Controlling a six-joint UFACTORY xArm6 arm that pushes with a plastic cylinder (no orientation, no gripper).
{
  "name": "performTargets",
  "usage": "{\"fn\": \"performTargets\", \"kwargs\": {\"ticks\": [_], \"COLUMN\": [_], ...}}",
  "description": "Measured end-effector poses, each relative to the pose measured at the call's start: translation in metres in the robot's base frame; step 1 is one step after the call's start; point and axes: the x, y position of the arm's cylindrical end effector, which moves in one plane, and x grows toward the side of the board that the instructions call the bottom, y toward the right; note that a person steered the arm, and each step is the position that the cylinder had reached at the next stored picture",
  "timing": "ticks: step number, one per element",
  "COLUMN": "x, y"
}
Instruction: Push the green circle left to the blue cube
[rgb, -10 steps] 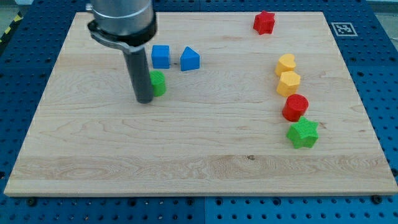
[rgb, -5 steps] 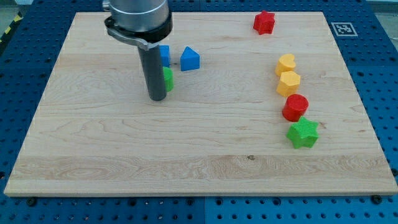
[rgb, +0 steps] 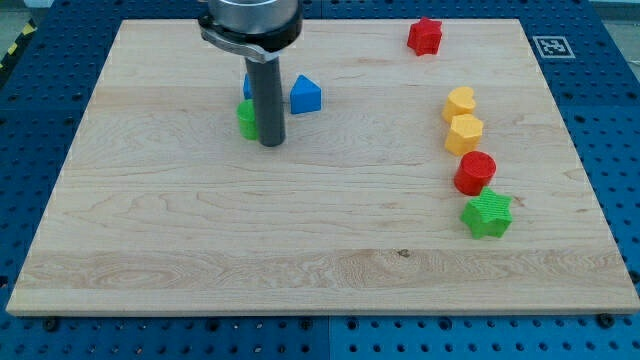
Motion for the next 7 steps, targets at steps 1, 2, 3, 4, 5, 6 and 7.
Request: {"fn": "performTargets", "kwargs": {"ticks": [1, 2, 3, 4, 5, 6, 7], "x": [-0.007, -0.017, -0.026, -0.030, -0.039, -0.025, 0.069], "y": [-0.026, -0.036, -0.036, -0.040, -0.051, -0.054, -0.024]}}
